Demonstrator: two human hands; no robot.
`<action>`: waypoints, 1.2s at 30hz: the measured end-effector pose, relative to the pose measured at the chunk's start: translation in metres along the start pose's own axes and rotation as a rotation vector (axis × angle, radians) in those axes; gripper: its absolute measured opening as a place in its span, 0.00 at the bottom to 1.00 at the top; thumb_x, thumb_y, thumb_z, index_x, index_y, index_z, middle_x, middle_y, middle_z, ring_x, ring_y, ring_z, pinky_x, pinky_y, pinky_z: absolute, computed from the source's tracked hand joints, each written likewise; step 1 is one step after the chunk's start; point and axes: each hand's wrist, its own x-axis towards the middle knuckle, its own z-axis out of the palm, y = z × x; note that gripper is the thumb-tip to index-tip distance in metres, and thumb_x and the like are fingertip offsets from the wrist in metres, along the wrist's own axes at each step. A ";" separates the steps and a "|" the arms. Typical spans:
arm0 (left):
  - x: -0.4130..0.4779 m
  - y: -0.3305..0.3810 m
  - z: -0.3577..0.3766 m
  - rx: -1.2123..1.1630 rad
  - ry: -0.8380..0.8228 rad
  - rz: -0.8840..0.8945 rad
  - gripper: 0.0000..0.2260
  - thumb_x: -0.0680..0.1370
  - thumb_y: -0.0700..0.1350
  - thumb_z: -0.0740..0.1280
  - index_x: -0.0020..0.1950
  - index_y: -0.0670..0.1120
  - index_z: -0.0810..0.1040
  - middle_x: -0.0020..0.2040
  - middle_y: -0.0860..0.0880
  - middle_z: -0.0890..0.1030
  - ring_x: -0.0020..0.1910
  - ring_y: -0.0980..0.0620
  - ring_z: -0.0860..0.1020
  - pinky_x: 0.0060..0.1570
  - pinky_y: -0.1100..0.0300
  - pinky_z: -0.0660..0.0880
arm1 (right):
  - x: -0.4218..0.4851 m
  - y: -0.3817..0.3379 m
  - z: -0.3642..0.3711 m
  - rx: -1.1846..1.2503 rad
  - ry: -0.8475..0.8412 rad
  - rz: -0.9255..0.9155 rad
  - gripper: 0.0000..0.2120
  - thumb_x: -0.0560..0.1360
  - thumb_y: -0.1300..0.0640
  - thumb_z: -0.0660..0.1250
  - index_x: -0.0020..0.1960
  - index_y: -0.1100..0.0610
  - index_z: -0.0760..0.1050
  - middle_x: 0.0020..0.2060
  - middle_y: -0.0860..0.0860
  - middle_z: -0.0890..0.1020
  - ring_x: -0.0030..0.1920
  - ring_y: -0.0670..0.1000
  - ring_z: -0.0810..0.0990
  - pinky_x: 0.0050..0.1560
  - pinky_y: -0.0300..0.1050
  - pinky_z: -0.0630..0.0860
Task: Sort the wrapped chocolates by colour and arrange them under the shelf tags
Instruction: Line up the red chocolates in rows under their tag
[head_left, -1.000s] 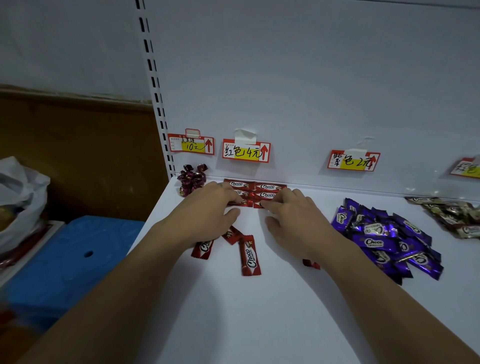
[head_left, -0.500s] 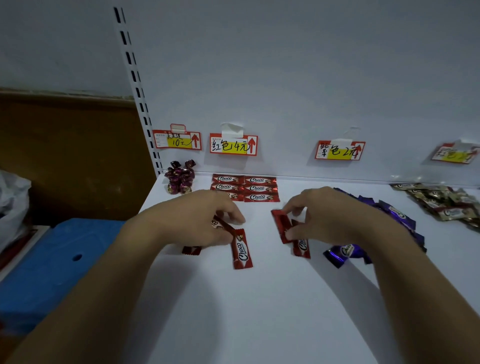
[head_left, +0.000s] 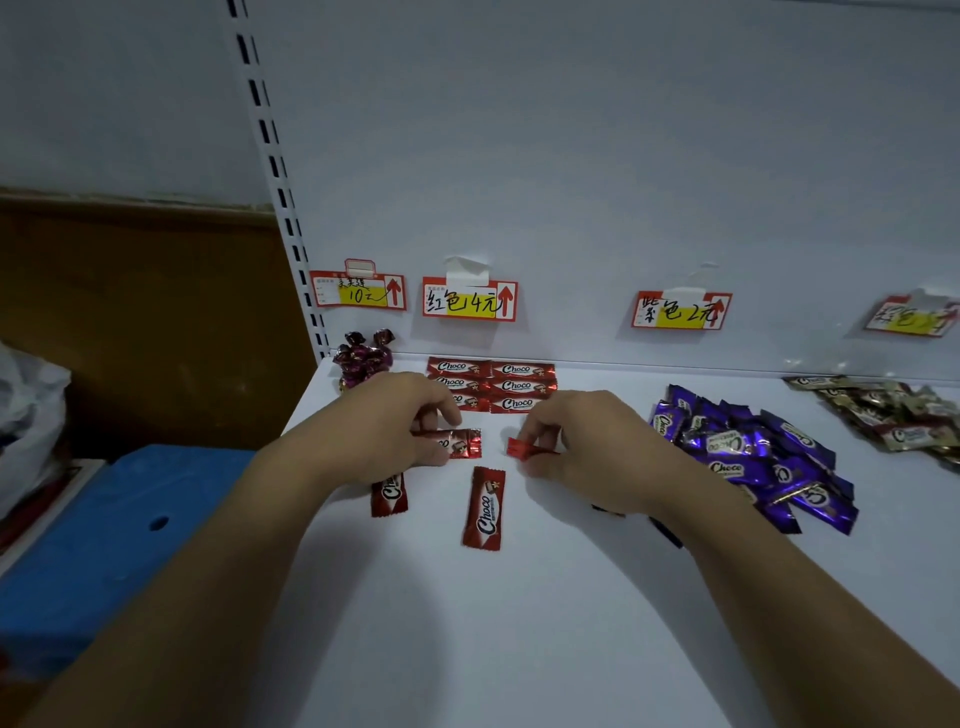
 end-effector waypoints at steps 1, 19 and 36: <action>0.001 0.000 0.000 -0.010 0.014 -0.002 0.12 0.74 0.46 0.72 0.56 0.56 0.78 0.47 0.59 0.74 0.45 0.60 0.73 0.40 0.70 0.69 | 0.000 0.001 -0.001 0.050 0.012 0.018 0.06 0.74 0.51 0.70 0.51 0.49 0.81 0.42 0.41 0.78 0.41 0.42 0.75 0.40 0.33 0.69; 0.004 0.001 0.004 0.062 0.181 -0.017 0.15 0.76 0.50 0.69 0.63 0.55 0.77 0.60 0.55 0.77 0.56 0.57 0.74 0.58 0.59 0.73 | -0.002 0.017 -0.016 0.144 0.034 0.161 0.22 0.73 0.72 0.61 0.49 0.45 0.79 0.44 0.38 0.73 0.45 0.42 0.74 0.45 0.38 0.76; 0.005 -0.003 0.003 0.139 0.108 0.000 0.11 0.78 0.44 0.68 0.57 0.57 0.80 0.60 0.57 0.76 0.52 0.59 0.71 0.54 0.63 0.71 | -0.002 0.004 -0.009 0.094 -0.028 0.061 0.08 0.74 0.48 0.71 0.52 0.45 0.81 0.44 0.42 0.81 0.45 0.44 0.78 0.46 0.43 0.76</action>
